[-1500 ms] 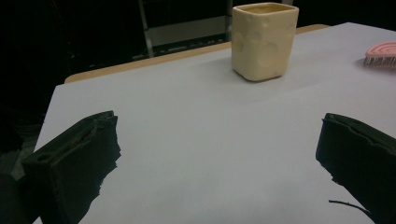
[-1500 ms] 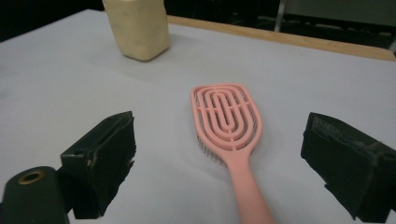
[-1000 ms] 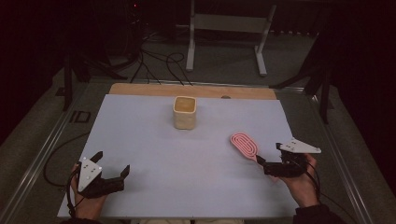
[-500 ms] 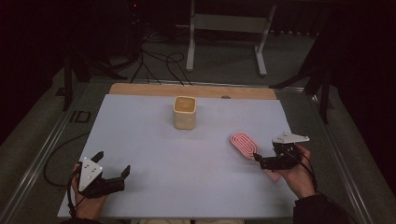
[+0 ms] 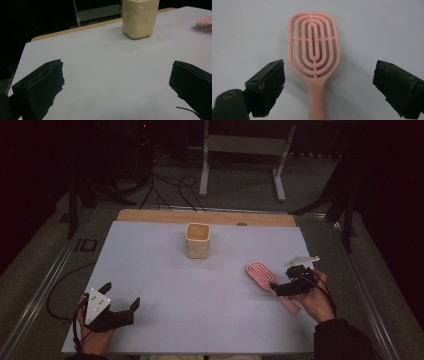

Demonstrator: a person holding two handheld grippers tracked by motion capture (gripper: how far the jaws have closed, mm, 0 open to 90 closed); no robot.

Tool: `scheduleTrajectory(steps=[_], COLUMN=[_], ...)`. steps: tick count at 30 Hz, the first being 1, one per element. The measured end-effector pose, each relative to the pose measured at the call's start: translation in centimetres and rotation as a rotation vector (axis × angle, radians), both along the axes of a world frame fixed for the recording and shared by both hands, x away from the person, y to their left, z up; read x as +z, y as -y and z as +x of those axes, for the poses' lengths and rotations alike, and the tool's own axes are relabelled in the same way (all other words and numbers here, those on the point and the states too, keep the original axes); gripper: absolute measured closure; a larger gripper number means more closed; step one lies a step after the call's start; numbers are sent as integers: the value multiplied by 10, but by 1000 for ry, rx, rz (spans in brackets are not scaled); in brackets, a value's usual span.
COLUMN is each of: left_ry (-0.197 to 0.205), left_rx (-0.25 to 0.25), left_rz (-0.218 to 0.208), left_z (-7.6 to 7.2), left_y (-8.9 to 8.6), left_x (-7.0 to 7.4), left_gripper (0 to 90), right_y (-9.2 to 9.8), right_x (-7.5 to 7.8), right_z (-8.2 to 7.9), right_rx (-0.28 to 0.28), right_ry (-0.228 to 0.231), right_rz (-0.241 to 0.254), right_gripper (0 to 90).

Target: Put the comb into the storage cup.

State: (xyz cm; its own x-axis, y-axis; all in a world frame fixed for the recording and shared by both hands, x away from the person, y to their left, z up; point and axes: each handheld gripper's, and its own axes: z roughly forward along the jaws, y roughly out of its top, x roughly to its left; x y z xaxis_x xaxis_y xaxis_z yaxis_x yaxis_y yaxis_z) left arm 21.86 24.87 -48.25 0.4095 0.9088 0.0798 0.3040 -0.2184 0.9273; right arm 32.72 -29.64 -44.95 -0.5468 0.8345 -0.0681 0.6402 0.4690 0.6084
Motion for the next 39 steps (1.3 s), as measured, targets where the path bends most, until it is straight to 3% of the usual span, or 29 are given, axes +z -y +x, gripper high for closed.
scheduleTrajectory(steps=[5, 17, 25, 35, 39], left_ry=[-2, -7, -11, -13, -12], left_rx=[0, -3, -6, -6, -7], left_rz=[0, 3, 2, 1, 0], left_z=[0, 1, 1, 2, 2], left_y=[0, 1, 1, 1, 1], left_x=[-1, -2, -2, -3, -3], left_gripper=[0, 0, 0, 0, 0], right_y=[-1, -4, -10, -17, -18], right_x=[-7, -22, -31, -40, -42], right_z=[6, 13, 17, 22, 23], right_rx=[21, 39, 56, 69, 72], right_ry=[-68, -169, -240, -335, -345], right_rz=[-10, -53, -95, -148, -157], right_gripper=[132, 122, 193, 476, 571])
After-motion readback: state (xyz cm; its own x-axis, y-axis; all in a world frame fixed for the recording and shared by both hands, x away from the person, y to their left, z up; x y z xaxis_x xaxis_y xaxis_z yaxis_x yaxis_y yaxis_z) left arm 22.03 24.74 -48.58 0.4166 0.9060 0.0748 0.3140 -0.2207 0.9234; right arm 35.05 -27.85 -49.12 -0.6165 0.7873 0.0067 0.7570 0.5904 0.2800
